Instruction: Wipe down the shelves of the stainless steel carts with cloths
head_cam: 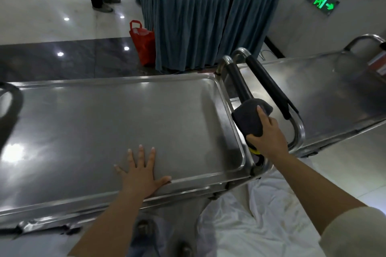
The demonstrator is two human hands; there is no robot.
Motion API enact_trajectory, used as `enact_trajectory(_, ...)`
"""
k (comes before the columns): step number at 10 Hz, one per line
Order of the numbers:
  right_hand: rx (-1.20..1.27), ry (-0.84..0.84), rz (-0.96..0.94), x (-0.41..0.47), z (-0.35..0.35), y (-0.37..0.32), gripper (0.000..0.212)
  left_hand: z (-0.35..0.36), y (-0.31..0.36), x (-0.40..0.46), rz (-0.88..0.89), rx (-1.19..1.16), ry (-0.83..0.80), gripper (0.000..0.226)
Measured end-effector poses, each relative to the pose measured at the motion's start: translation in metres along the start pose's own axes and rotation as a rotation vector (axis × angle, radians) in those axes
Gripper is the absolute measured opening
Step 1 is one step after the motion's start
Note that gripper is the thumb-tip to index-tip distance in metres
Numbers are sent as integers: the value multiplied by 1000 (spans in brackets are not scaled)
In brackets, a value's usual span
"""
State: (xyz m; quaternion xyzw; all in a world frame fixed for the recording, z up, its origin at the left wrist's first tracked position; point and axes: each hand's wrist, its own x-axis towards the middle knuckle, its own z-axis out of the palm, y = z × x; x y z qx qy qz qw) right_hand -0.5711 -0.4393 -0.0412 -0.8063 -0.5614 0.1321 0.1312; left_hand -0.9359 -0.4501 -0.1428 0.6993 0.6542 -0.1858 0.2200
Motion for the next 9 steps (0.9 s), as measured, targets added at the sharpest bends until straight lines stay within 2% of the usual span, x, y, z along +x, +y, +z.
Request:
enact_trajectory(2,-24,-7,7,17,-19,40,95,12,50,-2,-10,-58,-25,106)
enact_trajectory(4,-54,4,8,37,-23,50,93,18,69,6,-44,-140,-23,101)
enact_trajectory(7,-190,-8,8,34,-24,46,93,2,71,-1,-25,-7,15,104)
enact_trajectory(8,-278,-9,-22,27,-33,34,85,-15,61,-1,7,6,40,88)
enact_trajectory(9,-257,12,-142,15,-41,6,67,-41,50,-4,42,-80,156,61)
